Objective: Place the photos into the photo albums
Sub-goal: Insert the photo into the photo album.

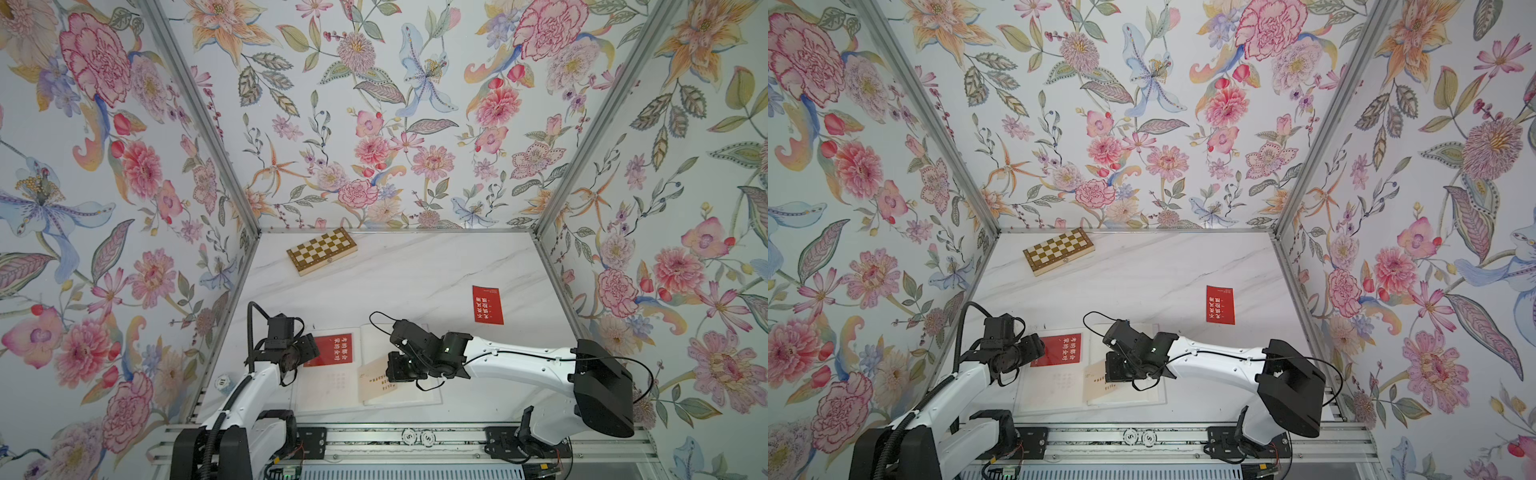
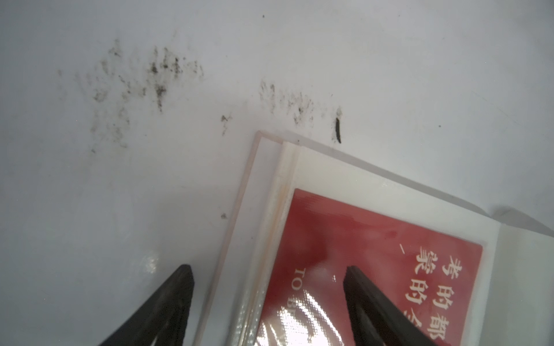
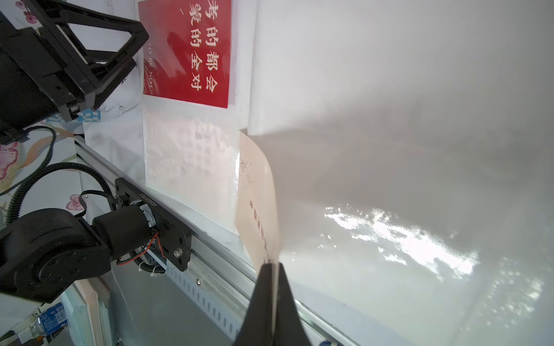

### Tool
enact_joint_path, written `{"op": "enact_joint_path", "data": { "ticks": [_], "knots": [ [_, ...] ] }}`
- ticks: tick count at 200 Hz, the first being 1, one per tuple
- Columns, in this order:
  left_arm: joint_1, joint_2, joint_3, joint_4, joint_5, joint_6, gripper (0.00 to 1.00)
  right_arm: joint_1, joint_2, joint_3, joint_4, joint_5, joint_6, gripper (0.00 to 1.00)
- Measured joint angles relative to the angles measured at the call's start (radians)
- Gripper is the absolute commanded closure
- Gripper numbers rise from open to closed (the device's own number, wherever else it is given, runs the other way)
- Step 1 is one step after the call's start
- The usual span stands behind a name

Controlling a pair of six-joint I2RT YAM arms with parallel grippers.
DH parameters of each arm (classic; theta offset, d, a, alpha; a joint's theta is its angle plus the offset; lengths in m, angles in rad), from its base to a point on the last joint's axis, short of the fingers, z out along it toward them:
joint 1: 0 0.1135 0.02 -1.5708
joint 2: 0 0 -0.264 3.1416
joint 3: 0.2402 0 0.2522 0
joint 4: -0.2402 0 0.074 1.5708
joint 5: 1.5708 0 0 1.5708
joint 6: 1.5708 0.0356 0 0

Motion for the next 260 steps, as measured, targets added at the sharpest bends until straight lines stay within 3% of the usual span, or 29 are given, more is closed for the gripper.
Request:
{"op": "enact_joint_path", "data": {
  "ticks": [95,113,168,194,239,260],
  "knots": [
    [0.000,-0.003,-0.002,0.000,0.003,0.000,0.22,-0.008,0.052,-0.013,0.058,-0.023,-0.001,1.00],
    [0.000,-0.003,-0.002,0.000,0.003,0.000,0.23,-0.008,0.071,-0.013,0.072,-0.029,-0.002,0.87],
    [0.000,-0.005,-0.003,0.002,0.003,0.000,0.23,-0.013,0.135,0.012,0.078,-0.061,-0.022,0.65],
    [0.000,-0.005,-0.004,0.003,0.003,0.000,0.23,-0.015,0.132,0.014,0.067,-0.059,-0.028,0.59],
    [0.000,-0.005,-0.005,0.004,0.003,0.000,0.23,-0.017,0.105,0.014,0.021,-0.049,-0.036,0.58],
    [0.000,-0.005,-0.005,0.008,0.003,0.000,0.23,-0.017,0.104,0.022,0.003,-0.049,-0.048,0.64]
  ]
}}
